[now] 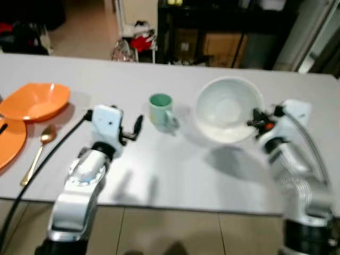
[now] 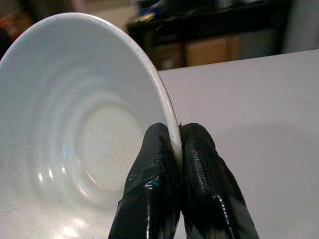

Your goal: Setting the table

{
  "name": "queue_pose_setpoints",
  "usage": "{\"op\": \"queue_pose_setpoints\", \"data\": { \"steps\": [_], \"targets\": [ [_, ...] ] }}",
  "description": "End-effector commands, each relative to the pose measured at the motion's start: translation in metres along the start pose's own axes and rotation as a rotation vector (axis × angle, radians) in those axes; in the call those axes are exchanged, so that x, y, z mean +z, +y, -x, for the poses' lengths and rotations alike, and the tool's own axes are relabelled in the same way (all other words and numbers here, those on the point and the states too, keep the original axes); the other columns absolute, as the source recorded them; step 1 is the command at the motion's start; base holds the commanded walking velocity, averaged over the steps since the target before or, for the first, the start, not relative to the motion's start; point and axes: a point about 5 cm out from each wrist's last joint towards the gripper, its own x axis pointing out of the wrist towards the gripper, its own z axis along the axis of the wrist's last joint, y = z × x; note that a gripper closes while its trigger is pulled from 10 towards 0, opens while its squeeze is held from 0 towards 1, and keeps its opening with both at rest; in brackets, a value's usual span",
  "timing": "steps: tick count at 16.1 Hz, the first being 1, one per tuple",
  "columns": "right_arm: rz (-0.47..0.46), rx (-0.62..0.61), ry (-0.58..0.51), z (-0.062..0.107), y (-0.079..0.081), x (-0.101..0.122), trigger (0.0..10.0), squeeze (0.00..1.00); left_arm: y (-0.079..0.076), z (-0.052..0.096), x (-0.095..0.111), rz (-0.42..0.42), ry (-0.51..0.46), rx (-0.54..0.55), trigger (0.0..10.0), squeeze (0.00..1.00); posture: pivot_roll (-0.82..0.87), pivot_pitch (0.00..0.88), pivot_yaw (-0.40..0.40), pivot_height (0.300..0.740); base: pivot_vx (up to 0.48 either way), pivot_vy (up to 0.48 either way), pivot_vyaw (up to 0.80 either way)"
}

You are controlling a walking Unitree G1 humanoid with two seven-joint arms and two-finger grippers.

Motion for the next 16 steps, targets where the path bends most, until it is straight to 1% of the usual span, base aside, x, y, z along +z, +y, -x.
{"op": "queue_pose_setpoints", "data": {
  "steps": [1, 3, 5, 6, 8, 9, 10, 11, 12, 13, 14, 16],
  "targets": [
    [0.001, 0.001, -0.046, 0.000, -0.001, 0.012, 10.0, 0.00, -0.002, -0.001, 0.002, 0.001, -0.003, -0.012, 10.0, 0.00, 0.12, 0.000, -0.033, 0.740, 0.341, 0.000, 0.00],
    [-0.017, -0.027, -0.028, -0.002, -0.008, 0.012, 10.0, 0.00, -0.005, -0.002, 0.001, 0.003, -0.002, -0.027, 10.0, 0.00, 0.12, 0.000, -0.025, 0.740, 0.339, 0.000, 0.00],
    [-0.017, -0.011, 0.001, -0.006, -0.007, 0.011, 10.0, 0.00, -0.005, -0.003, 0.001, 0.001, -0.002, -0.031, 10.0, 0.00, 0.11, 0.000, -0.022, 0.740, 0.339, 0.000, 0.00],
    [-0.030, -0.015, 0.036, -0.009, -0.009, 0.009, 10.0, 0.00, -0.005, -0.004, 0.002, -0.002, -0.003, -0.036, 10.0, 0.00, 0.12, 0.000, -0.021, 0.740, 0.326, 0.000, 0.00],
    [-0.084, -0.009, 0.101, -0.012, -0.011, 0.006, 10.0, 0.00, -0.005, -0.004, 0.002, -0.006, -0.004, -0.047, 10.0, 0.00, 0.12, 0.000, -0.018, 0.740, 0.296, 0.000, 0.00],
    [-0.131, -0.003, 0.145, -0.016, -0.013, 0.004, 10.0, 0.00, -0.005, -0.005, 0.002, -0.010, -0.007, -0.051, 10.0, 0.00, 0.11, 0.000, -0.014, 0.740, 0.000, 0.000, 0.00],
    [-0.184, 0.009, 0.156, -0.020, -0.013, 0.005, 10.0, 0.00, -0.005, -0.005, 0.002, -0.006, -0.007, -0.063, 10.0, 0.00, 0.11, 0.000, -0.009, 0.740, 0.000, 0.000, 0.00],
    [-0.217, 0.020, 0.174, -0.023, -0.012, 0.005, 10.0, 0.00, -0.005, -0.005, 0.002, 0.000, -0.012, -0.079, 10.0, 0.00, 0.11, 0.000, -0.007, 0.740, 0.000, 0.000, 0.00],
    [-0.268, 0.041, 0.202, -0.030, -0.011, 0.006, 10.0, 0.00, -0.007, -0.004, 0.003, -0.005, -0.018, -0.141, 10.0, 0.00, 0.12, 0.000, -0.004, 0.740, 0.000, 0.000, 0.00],
    [-0.309, 0.059, 0.231, -0.035, -0.010, 0.006, 10.0, 0.00, -0.008, -0.004, 0.003, -0.026, -0.009, -0.198, 10.0, 0.00, 0.12, 0.000, -0.003, 0.740, 0.000, 0.000, 0.00],
    [-0.335, 0.069, 0.297, -0.045, -0.010, 0.002, 10.0, 0.00, -0.011, -0.003, -0.001, -0.068, 0.025, -0.320, 10.0, 0.00, 0.12, 0.000, 0.004, 0.740, 0.000, 0.000, 0.00],
    [-0.374, 0.056, 0.350, -0.053, -0.013, -0.001, 10.0, 0.00, -0.014, 0.000, -0.004, -0.069, 0.064, -0.430, 10.0, 0.00, 0.12, 0.000, 0.013, 0.740, 0.000, 0.000, 0.00]
  ]
}}
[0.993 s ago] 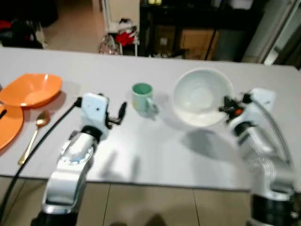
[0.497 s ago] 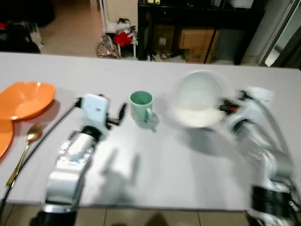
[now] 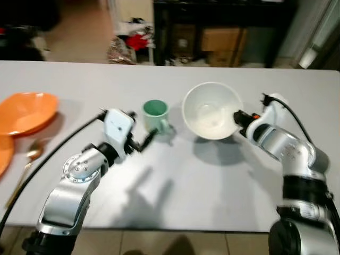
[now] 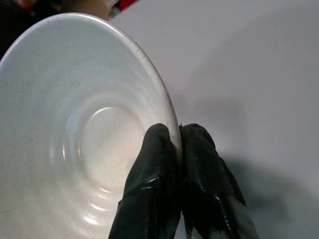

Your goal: Setting the table

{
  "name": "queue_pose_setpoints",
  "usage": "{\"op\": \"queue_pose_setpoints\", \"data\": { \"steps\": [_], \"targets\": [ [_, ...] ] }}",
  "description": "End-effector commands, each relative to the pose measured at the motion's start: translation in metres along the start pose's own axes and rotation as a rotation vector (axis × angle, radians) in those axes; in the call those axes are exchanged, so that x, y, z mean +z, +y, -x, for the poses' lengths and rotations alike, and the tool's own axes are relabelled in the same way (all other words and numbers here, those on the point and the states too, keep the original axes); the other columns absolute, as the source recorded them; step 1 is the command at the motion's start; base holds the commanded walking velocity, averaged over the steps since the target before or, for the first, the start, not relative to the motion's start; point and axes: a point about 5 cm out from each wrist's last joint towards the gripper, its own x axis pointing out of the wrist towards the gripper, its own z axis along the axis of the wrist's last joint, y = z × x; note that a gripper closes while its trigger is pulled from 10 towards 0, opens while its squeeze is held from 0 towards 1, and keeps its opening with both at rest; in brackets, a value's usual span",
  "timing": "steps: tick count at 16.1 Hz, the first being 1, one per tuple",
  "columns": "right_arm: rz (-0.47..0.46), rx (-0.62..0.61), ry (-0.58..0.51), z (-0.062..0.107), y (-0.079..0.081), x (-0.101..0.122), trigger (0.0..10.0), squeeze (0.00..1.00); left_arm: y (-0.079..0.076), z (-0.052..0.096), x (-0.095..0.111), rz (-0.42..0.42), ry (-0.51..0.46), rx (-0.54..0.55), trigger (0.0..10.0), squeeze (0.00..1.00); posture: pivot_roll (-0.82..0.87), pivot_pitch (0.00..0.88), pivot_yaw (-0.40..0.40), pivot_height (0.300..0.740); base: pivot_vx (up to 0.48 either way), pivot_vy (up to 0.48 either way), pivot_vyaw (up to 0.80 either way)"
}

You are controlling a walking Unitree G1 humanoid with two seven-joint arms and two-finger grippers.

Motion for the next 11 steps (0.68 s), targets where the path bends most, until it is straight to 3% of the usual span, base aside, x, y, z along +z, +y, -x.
{"op": "queue_pose_setpoints", "data": {
  "steps": [1, 4, 11],
  "targets": [
    [-0.023, 0.010, -0.014, 0.001, -0.001, 0.007, 10.0, 0.00, -0.003, 0.000, -0.001, 0.011, 0.014, -0.043, 10.0, 0.00, 0.12, 0.000, 0.015, 0.740, 0.000, 0.000, 0.00],
    [-0.043, -0.047, 0.030, -0.014, -0.003, 0.015, 10.0, 0.00, -0.009, 0.005, -0.011, -0.020, 0.104, -0.194, 10.0, 0.00, 0.13, 0.000, 0.020, 0.740, 0.000, 0.000, 0.00],
    [-0.064, -0.121, 0.090, -0.025, -0.011, 0.015, 10.0, 0.00, -0.014, 0.009, -0.012, -0.007, 0.123, -0.242, 10.0, 0.00, 0.13, 0.000, 0.008, 0.740, 0.000, 0.000, 0.00]
  ]
}}
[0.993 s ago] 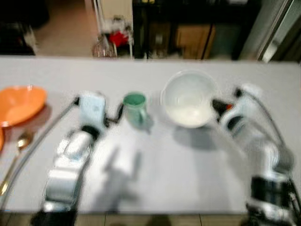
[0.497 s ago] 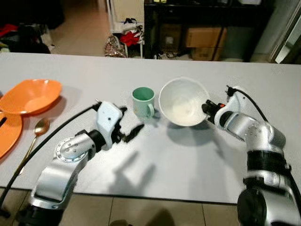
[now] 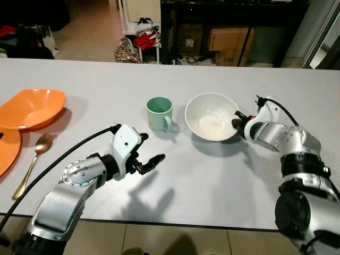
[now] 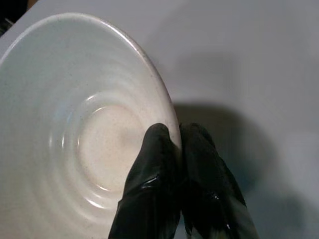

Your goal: Setting the table

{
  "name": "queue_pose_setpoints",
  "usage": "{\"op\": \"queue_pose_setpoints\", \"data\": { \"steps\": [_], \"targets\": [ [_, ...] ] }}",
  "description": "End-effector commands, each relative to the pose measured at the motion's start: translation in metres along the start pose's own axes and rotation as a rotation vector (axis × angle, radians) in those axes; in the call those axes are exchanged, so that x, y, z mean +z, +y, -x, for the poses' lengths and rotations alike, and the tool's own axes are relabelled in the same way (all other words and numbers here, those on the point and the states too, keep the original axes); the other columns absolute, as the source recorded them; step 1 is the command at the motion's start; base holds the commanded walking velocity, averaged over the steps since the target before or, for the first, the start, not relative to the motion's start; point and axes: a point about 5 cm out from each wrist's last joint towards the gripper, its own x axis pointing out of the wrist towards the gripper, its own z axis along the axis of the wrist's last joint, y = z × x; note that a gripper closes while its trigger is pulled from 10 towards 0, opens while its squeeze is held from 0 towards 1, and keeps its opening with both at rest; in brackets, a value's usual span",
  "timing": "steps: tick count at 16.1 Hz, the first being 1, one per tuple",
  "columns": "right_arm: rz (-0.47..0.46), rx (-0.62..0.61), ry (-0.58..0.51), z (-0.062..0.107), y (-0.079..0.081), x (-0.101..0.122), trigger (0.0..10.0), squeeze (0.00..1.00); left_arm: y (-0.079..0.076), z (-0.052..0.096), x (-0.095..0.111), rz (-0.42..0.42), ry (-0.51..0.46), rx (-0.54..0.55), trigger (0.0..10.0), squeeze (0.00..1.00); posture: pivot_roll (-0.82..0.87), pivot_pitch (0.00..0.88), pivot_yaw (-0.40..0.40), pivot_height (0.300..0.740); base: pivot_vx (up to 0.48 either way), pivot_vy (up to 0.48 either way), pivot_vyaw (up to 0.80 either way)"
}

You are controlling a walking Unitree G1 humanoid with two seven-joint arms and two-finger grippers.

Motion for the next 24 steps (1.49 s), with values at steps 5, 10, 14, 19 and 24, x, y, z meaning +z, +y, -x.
{"op": "queue_pose_setpoints", "data": {
  "steps": [5, 10, 14, 19, 24],
  "targets": [
    [-0.069, 0.022, -0.063, -0.004, 0.008, 0.014, 10.0, 0.00, -0.006, -0.001, 0.002, -0.017, 0.004, -0.036, 10.0, 0.00, 0.13, 0.000, 0.003, 0.740, 0.000, 0.000, 0.00],
    [-0.087, 0.036, -0.066, -0.010, 0.015, 0.013, 10.0, 1.00, -0.005, 0.000, 0.002, -0.018, 0.009, -0.026, 10.0, 0.00, 0.14, 0.000, -0.004, 0.740, 0.000, 0.000, 0.00],
    [-0.063, 0.084, -0.076, -0.008, 0.023, 0.021, 10.0, 1.00, -0.004, -0.002, 0.002, -0.022, 0.005, -0.006, 10.0, 0.00, 0.13, 0.000, -0.006, 0.740, 0.000, 0.000, 0.00],
    [-0.048, 0.127, -0.064, 0.020, 0.007, 0.029, 10.0, 1.00, -0.002, -0.001, 0.003, -0.019, 0.000, 0.002, 10.0, 0.00, 0.11, 0.000, 0.009, 0.740, 0.000, 0.000, 0.00],
    [0.115, 0.200, -0.233, 0.072, 0.006, 0.021, 10.0, 1.00, 0.006, 0.006, 0.015, 0.051, -0.101, 0.082, 10.0, 0.00, 0.09, 0.000, 0.050, 0.740, 0.000, 0.000, 0.00]
  ]
}}
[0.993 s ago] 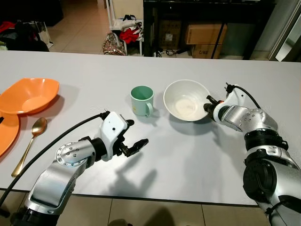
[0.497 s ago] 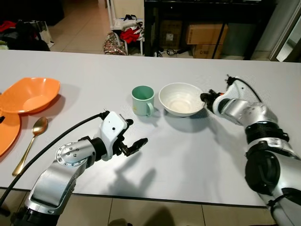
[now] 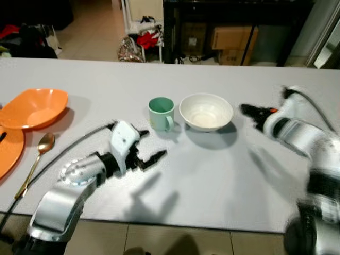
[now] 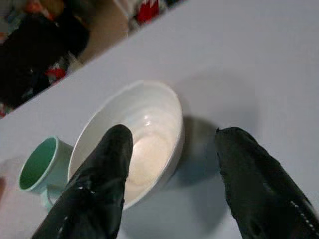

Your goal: Setting the table

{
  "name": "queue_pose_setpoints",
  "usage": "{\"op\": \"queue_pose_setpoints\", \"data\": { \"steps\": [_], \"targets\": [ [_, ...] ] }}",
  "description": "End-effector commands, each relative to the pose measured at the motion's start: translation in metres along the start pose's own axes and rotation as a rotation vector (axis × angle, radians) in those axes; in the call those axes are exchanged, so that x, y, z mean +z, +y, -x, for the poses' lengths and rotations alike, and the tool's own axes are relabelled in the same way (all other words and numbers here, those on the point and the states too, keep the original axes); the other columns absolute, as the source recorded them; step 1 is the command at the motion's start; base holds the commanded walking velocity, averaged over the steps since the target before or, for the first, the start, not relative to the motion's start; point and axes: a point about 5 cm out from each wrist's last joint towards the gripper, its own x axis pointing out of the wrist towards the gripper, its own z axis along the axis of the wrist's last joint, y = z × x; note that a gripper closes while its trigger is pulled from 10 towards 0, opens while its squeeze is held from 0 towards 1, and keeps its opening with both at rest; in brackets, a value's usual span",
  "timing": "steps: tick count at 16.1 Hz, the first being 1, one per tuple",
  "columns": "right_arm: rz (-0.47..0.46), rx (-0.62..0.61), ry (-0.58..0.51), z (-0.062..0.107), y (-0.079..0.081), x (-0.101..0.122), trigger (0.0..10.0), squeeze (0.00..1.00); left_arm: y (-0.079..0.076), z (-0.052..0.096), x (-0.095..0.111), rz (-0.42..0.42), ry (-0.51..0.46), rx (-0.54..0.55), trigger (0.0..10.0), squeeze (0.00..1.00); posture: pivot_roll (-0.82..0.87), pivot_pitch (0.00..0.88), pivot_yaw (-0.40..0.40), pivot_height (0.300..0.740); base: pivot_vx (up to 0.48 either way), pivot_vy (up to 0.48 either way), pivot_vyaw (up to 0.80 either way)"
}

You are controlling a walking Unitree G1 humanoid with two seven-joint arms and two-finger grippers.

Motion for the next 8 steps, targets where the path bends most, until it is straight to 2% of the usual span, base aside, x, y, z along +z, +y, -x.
{"op": "queue_pose_setpoints", "data": {
  "steps": [1, 2, 3, 5, 6, 8],
  "targets": [
    [0.055, 0.037, -0.066, 0.006, 0.012, 0.006, 10.0, 1.00, 0.004, 0.002, 0.006, -0.003, -0.024, 0.042, 10.0, 0.00, 0.09, 0.000, 0.053, 0.740, 0.000, 0.000, 0.00],
    [0.258, 0.022, -0.297, 0.033, 0.028, 0.001, 10.0, 1.00, 0.013, 0.003, 0.013, 0.005, -0.065, 0.216, 10.0, 0.00, 0.09, 0.000, 0.059, 0.740, 0.000, 0.000, 0.00],
    [0.317, 0.012, -0.324, 0.039, 0.032, -0.004, 10.0, 1.00, 0.013, 0.004, 0.015, 0.003, -0.073, 0.257, 10.0, 0.00, 0.09, 0.000, 0.060, 0.740, 0.000, 0.000, 0.00],
    [0.456, -0.042, -0.331, 0.046, 0.040, -0.023, 10.0, 1.00, 0.012, 0.006, 0.014, -0.006, -0.071, 0.330, 10.0, 0.00, 0.09, 0.000, 0.062, 0.740, 0.000, 0.000, 0.80],
    [0.567, -0.042, -0.382, 0.048, 0.053, -0.036, 10.0, 1.00, 0.009, 0.005, 0.015, -0.006, -0.088, 0.362, 10.0, 0.00, 0.08, 0.000, 0.056, 0.740, 0.000, 0.000, 0.80],
    [0.579, -0.018, -0.412, 0.050, 0.058, -0.043, 10.0, 1.00, 0.008, 0.002, 0.019, -0.013, -0.105, 0.382, 10.0, 0.00, 0.09, 0.000, 0.054, 0.740, 0.000, 0.000, 0.80]
  ]
}}
